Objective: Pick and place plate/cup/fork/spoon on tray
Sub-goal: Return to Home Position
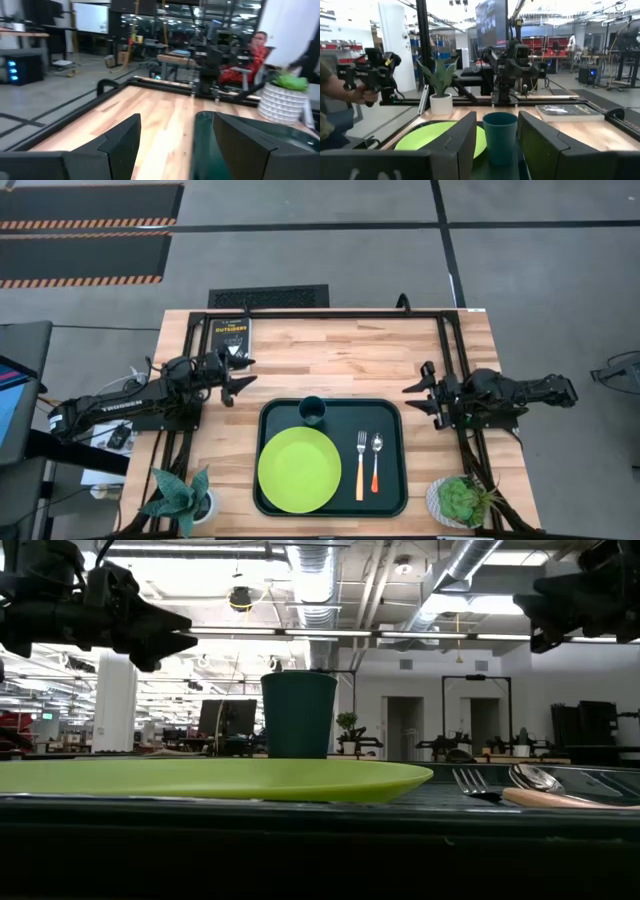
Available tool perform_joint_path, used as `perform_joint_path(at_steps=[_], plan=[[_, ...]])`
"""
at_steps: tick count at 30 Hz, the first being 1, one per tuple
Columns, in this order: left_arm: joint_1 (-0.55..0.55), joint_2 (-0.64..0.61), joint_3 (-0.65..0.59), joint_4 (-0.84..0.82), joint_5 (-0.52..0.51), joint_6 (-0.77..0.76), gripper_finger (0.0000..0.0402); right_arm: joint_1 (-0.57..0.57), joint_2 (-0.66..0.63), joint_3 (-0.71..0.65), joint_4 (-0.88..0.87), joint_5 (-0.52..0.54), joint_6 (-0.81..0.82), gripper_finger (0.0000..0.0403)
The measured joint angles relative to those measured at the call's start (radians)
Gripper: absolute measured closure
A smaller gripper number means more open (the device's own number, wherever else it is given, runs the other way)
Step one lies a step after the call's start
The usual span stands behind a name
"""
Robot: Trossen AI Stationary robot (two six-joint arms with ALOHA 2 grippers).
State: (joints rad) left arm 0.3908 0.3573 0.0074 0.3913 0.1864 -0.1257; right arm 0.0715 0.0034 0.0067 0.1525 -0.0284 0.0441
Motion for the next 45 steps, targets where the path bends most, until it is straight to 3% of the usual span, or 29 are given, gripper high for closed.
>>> perform_joint_path(at_steps=[7,21,45], plan=[[0.000,0.002,0.000,-0.037,-0.097,-0.056,0.0164,0.000,0.004,0.000,-0.087,0.000,0.039,0.0232],[0.000,0.003,-0.001,-0.356,-0.110,-0.062,0.0164,0.000,0.004,0.000,-0.131,0.005,0.042,0.0232],[-0.003,-0.013,0.007,-0.378,-0.151,-0.062,0.0164,0.000,0.004,0.000,-0.137,0.002,0.045,0.0233]])
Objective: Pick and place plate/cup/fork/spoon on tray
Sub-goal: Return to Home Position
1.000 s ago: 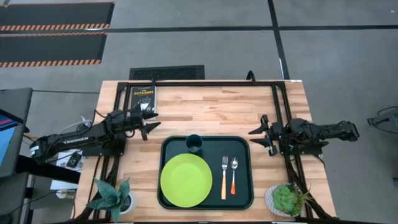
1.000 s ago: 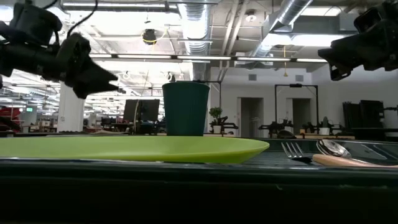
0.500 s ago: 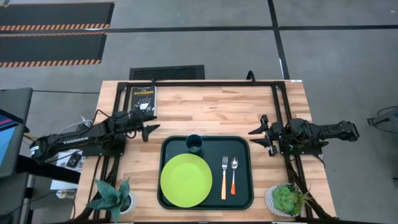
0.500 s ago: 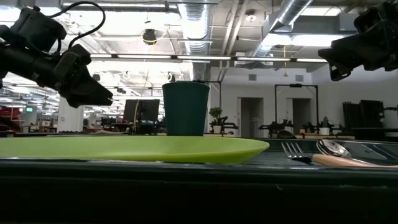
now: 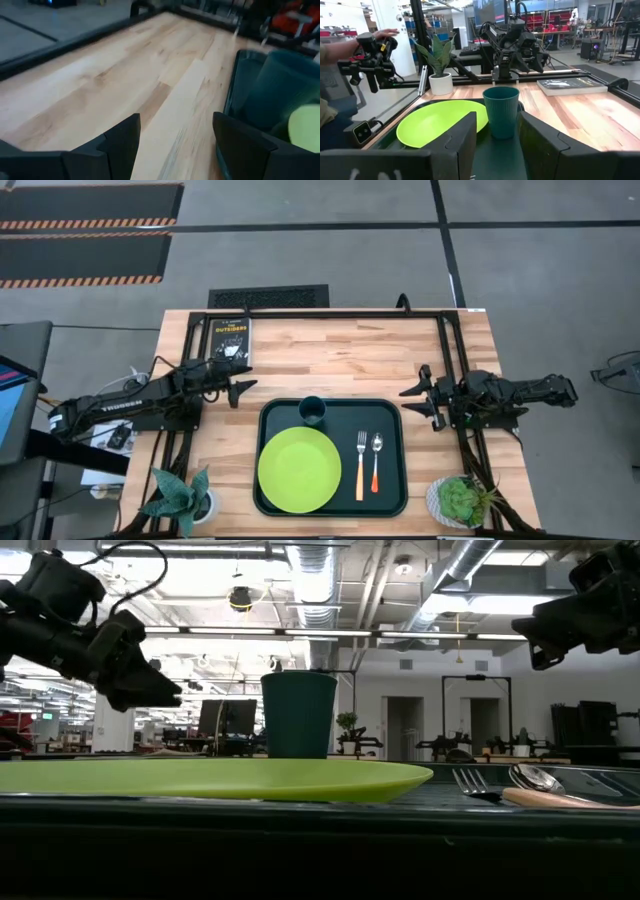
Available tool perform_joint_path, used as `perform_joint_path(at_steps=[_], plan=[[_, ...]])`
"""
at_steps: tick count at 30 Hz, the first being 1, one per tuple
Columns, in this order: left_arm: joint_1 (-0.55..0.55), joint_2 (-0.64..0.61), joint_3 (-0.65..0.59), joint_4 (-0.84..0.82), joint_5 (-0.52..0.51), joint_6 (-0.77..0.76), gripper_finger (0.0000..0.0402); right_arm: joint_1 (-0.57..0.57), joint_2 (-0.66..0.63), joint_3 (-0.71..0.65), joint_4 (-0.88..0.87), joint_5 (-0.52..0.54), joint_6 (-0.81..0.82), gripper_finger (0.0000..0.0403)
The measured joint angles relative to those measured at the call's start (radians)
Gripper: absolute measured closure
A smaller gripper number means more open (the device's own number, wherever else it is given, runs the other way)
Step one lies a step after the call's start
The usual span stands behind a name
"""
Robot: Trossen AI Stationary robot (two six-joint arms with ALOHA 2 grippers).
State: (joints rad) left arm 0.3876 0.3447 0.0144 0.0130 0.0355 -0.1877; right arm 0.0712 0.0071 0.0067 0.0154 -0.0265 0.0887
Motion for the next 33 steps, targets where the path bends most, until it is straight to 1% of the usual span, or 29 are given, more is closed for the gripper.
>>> perform_joint_path(at_steps=[4,9,11,13,16,20,23,33], plan=[[-0.020,-0.116,-0.002,0.003,-0.043,0.000,0.0164,0.000,0.000,0.000,0.000,-0.001,0.000,0.0231],[-0.052,-0.343,-0.002,0.010,-0.045,0.000,0.0164,0.000,0.000,0.000,0.002,-0.001,-0.001,0.0234],[-0.055,-0.343,-0.002,0.043,-0.042,0.001,0.0164,0.000,0.000,0.000,0.004,-0.001,-0.001,0.0234],[-0.055,-0.332,-0.002,0.114,-0.059,0.001,0.0164,0.000,-0.001,0.000,0.009,-0.001,-0.003,0.0234],[-0.055,-0.344,-0.002,0.068,-0.060,0.000,0.0164,0.000,-0.002,0.000,0.011,0.003,-0.003,0.0232],[-0.055,-0.333,-0.002,0.066,-0.062,0.001,0.0164,0.000,0.000,0.000,0.016,0.003,-0.003,0.0232],[-0.055,-0.324,-0.002,0.006,-0.063,0.000,0.0164,0.000,0.000,0.000,0.017,0.003,-0.003,0.0234],[-0.055,-0.318,-0.002,0.003,-0.048,0.000,0.0164,0.000,0.000,0.000,0.019,0.003,-0.002,0.0232]])
